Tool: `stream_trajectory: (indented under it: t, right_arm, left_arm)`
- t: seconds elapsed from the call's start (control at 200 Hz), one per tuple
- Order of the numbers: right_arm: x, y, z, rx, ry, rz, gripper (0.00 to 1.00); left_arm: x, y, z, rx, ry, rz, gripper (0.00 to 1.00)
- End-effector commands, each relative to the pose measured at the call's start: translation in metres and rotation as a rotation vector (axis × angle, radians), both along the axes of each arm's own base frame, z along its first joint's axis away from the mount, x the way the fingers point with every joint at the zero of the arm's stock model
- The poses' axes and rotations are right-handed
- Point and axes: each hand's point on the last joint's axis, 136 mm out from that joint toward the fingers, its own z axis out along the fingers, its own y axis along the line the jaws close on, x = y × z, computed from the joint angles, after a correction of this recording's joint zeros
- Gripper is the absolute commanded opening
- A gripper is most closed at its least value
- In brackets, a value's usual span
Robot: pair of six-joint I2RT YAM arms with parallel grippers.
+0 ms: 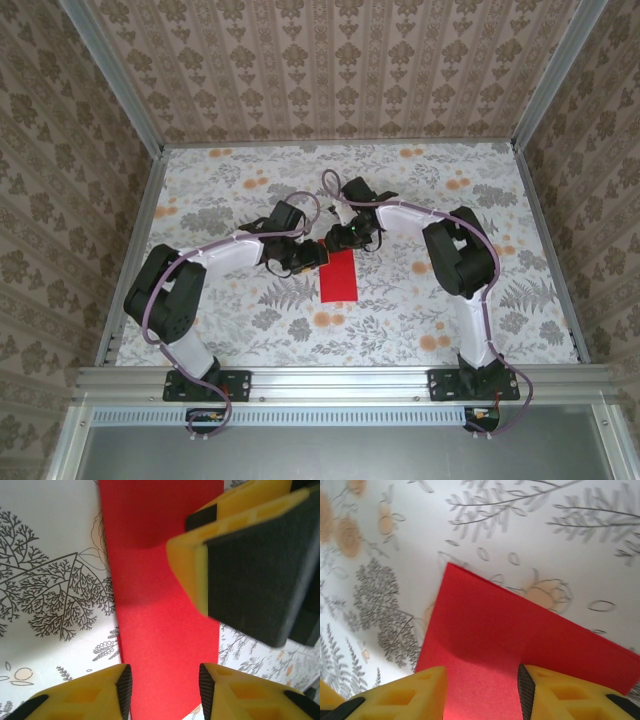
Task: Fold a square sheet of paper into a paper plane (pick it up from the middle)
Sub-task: Rotate the paper at the center of the table, then third fold the triangle at the center of the table.
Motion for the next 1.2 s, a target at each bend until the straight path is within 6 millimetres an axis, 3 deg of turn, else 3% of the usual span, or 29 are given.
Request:
stream_trajectory:
  t: [0.0, 0.175, 0.34, 0.46, 0.58, 0.805, 1.195]
  right_arm:
    - [-0.004, 0.007, 0.026, 0.078, -0.013, 0.059, 0.44]
    - [0.002, -0.015, 0.065, 0.133, -0.046, -0.149, 0.46]
    - [-0.016, -0.052, 0.055, 0.04, 0.001, -0.356, 0.49]
    - [-0.038, -0.065, 0.045, 0.048, 0.052, -0.452, 0.55]
    - [-0.062, -0.062, 0.035, 0.099, 0.141, -0.474, 0.57]
    - [-0.097, -0.053, 0.017, 0.103, 0.274, -0.448, 0.57]
    - [-0.122, -0.048, 0.007, 0.082, 0.36, -0.421, 0.55]
  left_arm:
    - [0.005, -0.003, -0.003, -0.023, -0.004, 0.003, 0.34]
    - [0.014, -0.013, -0.001, -0.071, -0.018, -0.002, 0.22]
    - [0.026, -0.022, -0.004, -0.083, -0.022, -0.016, 0.15]
    - [0.039, -0.017, -0.016, -0.042, -0.016, 0.014, 0.13]
    - [0.045, -0.013, -0.026, -0.021, -0.006, 0.034, 0.11]
    - [0.039, -0.01, -0.05, 0.023, 0.059, 0.041, 0.1]
    - [0.029, 0.009, -0.073, 0.132, 0.124, 0.082, 0.09]
